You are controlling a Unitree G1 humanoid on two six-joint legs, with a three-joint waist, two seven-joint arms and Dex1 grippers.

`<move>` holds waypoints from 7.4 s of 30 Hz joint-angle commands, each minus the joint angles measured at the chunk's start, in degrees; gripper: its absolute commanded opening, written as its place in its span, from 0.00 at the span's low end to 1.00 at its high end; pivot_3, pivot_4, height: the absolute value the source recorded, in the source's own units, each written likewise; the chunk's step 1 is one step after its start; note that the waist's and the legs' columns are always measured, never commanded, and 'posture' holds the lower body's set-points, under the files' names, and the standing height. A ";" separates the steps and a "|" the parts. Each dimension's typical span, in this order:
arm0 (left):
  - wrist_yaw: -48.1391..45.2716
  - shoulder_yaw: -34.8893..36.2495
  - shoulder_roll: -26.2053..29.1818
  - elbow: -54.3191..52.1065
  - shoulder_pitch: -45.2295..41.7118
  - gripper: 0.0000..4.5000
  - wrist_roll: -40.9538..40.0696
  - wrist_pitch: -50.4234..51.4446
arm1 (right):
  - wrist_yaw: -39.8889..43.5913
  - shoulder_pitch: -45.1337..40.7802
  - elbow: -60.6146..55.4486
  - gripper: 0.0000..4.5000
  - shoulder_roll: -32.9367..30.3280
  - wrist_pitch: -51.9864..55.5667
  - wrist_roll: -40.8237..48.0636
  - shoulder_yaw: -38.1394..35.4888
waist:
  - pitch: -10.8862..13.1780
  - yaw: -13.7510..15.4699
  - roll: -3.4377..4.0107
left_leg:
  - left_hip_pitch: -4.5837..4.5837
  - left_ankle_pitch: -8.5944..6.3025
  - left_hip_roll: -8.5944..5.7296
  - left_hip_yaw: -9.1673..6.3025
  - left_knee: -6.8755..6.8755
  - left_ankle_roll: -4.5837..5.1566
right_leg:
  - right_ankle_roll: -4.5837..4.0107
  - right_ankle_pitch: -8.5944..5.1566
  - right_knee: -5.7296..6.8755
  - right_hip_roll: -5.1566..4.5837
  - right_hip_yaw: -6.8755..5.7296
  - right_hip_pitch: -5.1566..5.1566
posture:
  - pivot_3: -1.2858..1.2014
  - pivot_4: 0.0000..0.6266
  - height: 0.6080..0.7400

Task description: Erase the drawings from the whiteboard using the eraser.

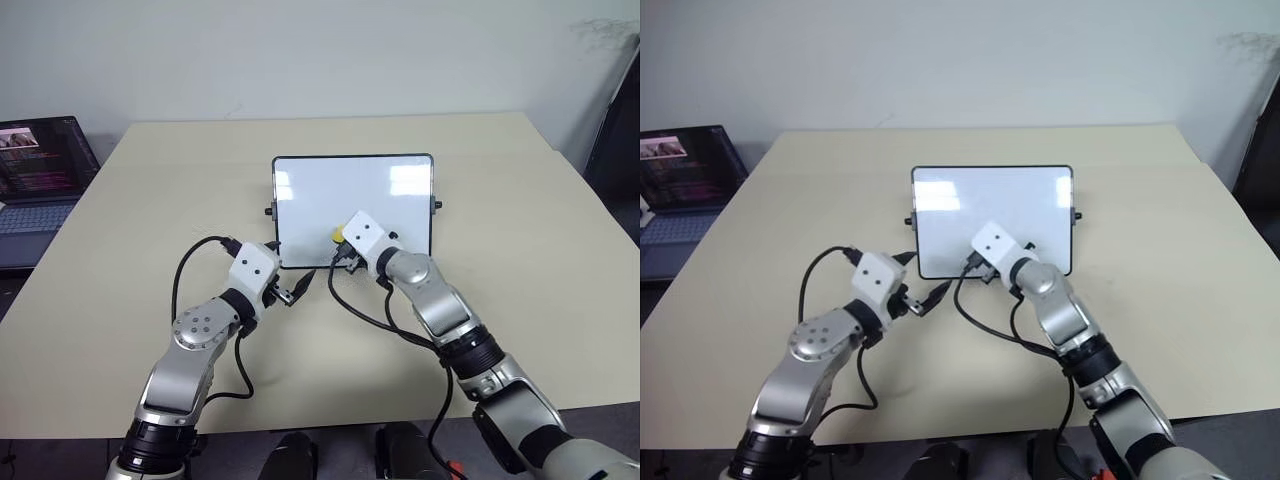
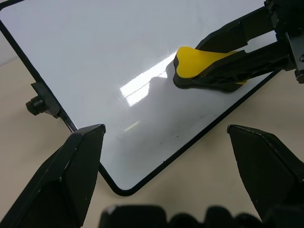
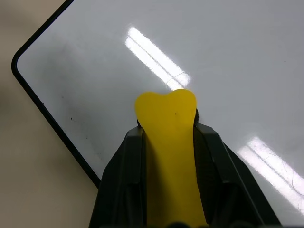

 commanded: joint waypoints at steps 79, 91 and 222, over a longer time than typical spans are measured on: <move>0.08 0.23 0.67 -2.03 -0.75 1.00 0.65 -1.32 | 2.83 7.31 -5.04 0.23 -7.08 -0.62 -2.27 -0.60 | 0.00 0.43 -0.01 | 0.05 -0.01 0.22 0.04 -0.02 -0.01 | -0.07 0.05 -0.10 0.17 -0.01 0.08 | 0.52 0.24 1.00; -0.11 0.55 0.85 -0.87 -1.06 1.00 0.71 -2.40 | 3.22 9.31 -5.75 0.23 -12.53 -1.60 -1.00 -3.53 | -0.01 0.55 -0.04 | 0.07 0.01 0.22 0.04 0.01 -0.02 | -0.06 0.04 -0.10 0.18 -0.03 0.14 | 0.52 0.24 1.00; 8.15 3.19 -3.41 -13.88 8.81 1.00 -9.56 5.90 | -16.43 24.28 -46.67 0.99 -9.86 33.65 16.39 -37.58 | 0.09 0.60 0.01 | -0.31 -0.07 0.32 0.28 -0.08 -0.15 | -0.03 0.01 -0.51 0.20 0.11 -0.02 | 0.52 0.24 1.00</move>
